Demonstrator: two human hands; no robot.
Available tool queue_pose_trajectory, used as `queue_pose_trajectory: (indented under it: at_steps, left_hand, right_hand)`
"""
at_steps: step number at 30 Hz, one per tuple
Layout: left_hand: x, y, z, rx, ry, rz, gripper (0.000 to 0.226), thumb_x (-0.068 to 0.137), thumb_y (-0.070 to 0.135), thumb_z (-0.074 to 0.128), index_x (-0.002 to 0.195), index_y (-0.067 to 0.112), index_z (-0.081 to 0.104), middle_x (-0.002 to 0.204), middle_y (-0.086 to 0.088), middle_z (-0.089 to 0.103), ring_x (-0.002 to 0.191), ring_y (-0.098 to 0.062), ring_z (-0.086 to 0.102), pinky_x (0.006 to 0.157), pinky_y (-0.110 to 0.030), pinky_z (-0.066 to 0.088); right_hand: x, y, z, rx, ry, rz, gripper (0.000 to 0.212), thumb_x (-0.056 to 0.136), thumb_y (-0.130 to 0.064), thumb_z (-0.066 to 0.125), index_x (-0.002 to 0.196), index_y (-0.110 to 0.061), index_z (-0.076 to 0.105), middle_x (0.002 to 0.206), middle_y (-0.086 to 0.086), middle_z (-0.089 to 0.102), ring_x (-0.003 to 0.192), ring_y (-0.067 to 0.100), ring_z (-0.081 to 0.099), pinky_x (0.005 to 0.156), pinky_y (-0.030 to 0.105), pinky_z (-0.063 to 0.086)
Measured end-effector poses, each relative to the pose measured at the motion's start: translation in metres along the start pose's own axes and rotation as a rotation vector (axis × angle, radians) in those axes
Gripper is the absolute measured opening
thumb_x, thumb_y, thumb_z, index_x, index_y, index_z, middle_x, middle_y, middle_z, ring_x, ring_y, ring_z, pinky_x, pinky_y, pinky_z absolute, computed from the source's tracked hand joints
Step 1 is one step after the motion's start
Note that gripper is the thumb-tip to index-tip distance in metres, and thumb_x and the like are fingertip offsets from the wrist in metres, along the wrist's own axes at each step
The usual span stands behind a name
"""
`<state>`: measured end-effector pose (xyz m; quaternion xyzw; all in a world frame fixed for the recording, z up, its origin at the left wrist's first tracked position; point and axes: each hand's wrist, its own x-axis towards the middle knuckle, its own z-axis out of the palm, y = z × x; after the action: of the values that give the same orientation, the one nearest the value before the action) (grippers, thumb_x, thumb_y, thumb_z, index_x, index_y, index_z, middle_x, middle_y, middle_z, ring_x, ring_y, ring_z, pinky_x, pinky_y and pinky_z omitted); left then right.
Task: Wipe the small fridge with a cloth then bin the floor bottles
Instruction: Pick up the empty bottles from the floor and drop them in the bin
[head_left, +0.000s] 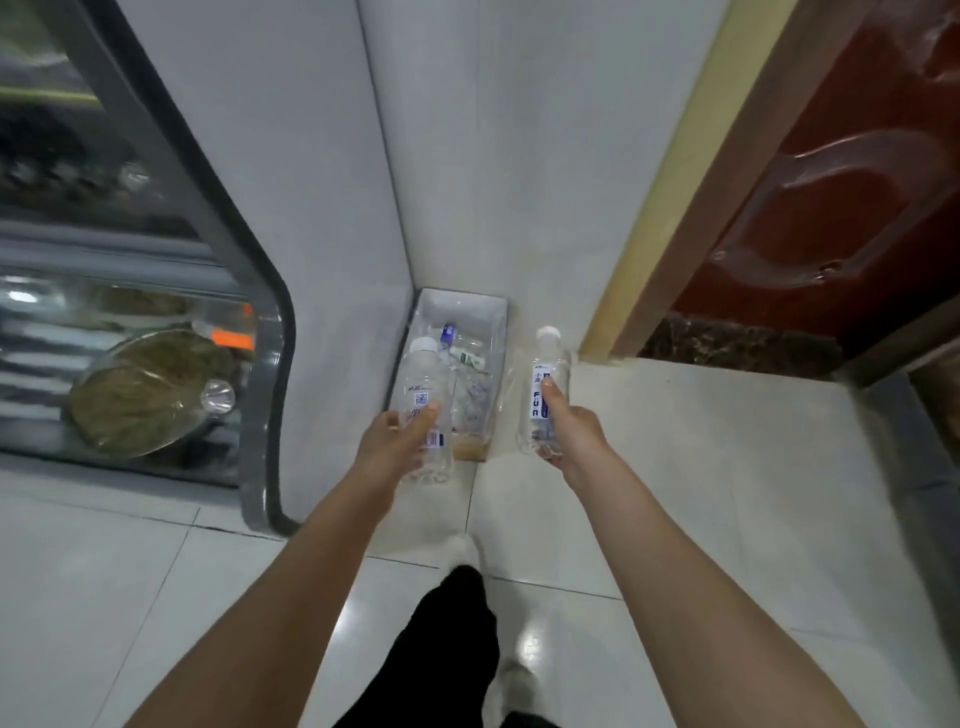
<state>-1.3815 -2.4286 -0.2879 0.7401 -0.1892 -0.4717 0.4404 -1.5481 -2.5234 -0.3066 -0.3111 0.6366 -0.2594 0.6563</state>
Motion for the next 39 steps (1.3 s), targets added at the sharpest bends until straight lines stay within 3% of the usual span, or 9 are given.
queue_pose_trajectory:
  at_steps: [3, 8, 12, 17, 22, 26, 29, 32, 39]
  left_hand:
    - [0.066, 0.01, 0.006, 0.006, 0.013, -0.056, 0.031, 0.085, 0.042, 0.062, 0.092, 0.012, 0.058, 0.084, -0.001, 0.062, 0.079, -0.022, 0.062, 0.072, -0.033, 0.052]
    - [0.168, 0.033, 0.019, 0.029, -0.019, -0.126, 0.034, 0.086, 0.041, 0.06, 0.101, 0.01, 0.055, 0.088, -0.004, 0.062, 0.073, -0.016, 0.062, 0.059, -0.025, 0.051]
    - [0.233, 0.037, 0.029, 0.097, -0.004, -0.162, 0.031, 0.088, 0.037, 0.058, 0.097, 0.008, 0.06, 0.071, 0.001, 0.062, 0.057, -0.011, 0.06, 0.043, -0.018, 0.047]
    - [0.319, 0.01, 0.044, 0.067, 0.011, -0.262, 0.04, 0.087, 0.038, 0.06, 0.109, 0.004, 0.057, 0.091, -0.008, 0.065, 0.07, -0.015, 0.062, 0.047, -0.02, 0.048]
    - [0.406, -0.045, 0.063, 0.015, 0.052, -0.397, 0.041, 0.085, 0.045, 0.059, 0.107, 0.01, 0.057, 0.098, -0.006, 0.064, 0.08, -0.016, 0.062, 0.072, -0.027, 0.045]
    - [0.47, -0.097, 0.076, -0.039, 0.073, -0.501, 0.035, 0.086, 0.046, 0.058, 0.1, 0.014, 0.06, 0.097, -0.006, 0.066, 0.084, -0.018, 0.064, 0.068, -0.027, 0.047]
    - [0.515, -0.143, 0.081, -0.048, 0.098, -0.559, 0.037, 0.083, 0.048, 0.06, 0.099, 0.015, 0.062, 0.094, -0.004, 0.068, 0.088, -0.021, 0.066, 0.075, -0.031, 0.051]
    - [0.552, -0.187, 0.085, -0.057, 0.134, -0.599, 0.031, 0.083, 0.049, 0.06, 0.088, 0.018, 0.061, 0.086, 0.001, 0.066, 0.082, -0.017, 0.066, 0.066, -0.025, 0.047]
    - [0.622, -0.276, 0.09, -0.026, 0.117, -0.677, 0.042, 0.083, 0.048, 0.061, 0.104, 0.012, 0.059, 0.098, -0.004, 0.066, 0.085, -0.018, 0.064, 0.065, -0.024, 0.047]
  right_hand:
    - [0.057, -0.021, 0.021, -0.03, 0.009, 0.04, 0.039, 0.087, -0.047, 0.058, 0.089, -0.008, 0.059, 0.076, 0.004, 0.06, 0.062, 0.017, 0.055, 0.054, 0.025, 0.045]
    - [0.146, -0.051, 0.056, -0.096, 0.035, 0.094, 0.04, 0.086, -0.049, 0.058, 0.076, -0.011, 0.057, 0.075, 0.006, 0.059, 0.061, 0.018, 0.051, 0.057, 0.027, 0.043]
    - [0.211, -0.064, 0.079, -0.21, 0.035, 0.14, 0.04, 0.084, -0.054, 0.057, 0.073, -0.015, 0.056, 0.08, 0.005, 0.062, 0.077, 0.024, 0.061, 0.082, 0.038, 0.053]
    - [0.309, -0.052, 0.105, -0.349, 0.016, 0.215, 0.057, 0.079, -0.061, 0.057, 0.095, -0.007, 0.063, 0.102, 0.013, 0.066, 0.092, 0.03, 0.064, 0.089, 0.044, 0.052]
    - [0.412, -0.017, 0.132, -0.485, -0.062, 0.317, 0.051, 0.083, -0.054, 0.059, 0.092, -0.004, 0.057, 0.079, 0.005, 0.055, 0.063, 0.016, 0.052, 0.07, 0.03, 0.045]
    - [0.49, 0.017, 0.155, -0.696, -0.157, 0.314, 0.049, 0.085, -0.054, 0.055, 0.087, -0.005, 0.057, 0.069, 0.004, 0.054, 0.059, 0.015, 0.051, 0.059, 0.028, 0.04]
    - [0.543, 0.051, 0.171, -0.817, -0.228, 0.277, 0.055, 0.085, -0.058, 0.051, 0.077, -0.005, 0.061, 0.08, 0.012, 0.065, 0.071, 0.025, 0.062, 0.069, 0.032, 0.047]
    - [0.584, 0.087, 0.184, -0.895, -0.266, 0.239, 0.051, 0.087, -0.056, 0.05, 0.058, -0.015, 0.047, 0.063, 0.003, 0.054, 0.057, 0.016, 0.051, 0.055, 0.027, 0.035]
    - [0.661, 0.175, 0.209, -0.954, -0.303, 0.289, 0.049, 0.084, -0.05, 0.06, 0.059, -0.009, 0.047, 0.053, 0.002, 0.045, 0.047, 0.014, 0.045, 0.05, 0.025, 0.035]
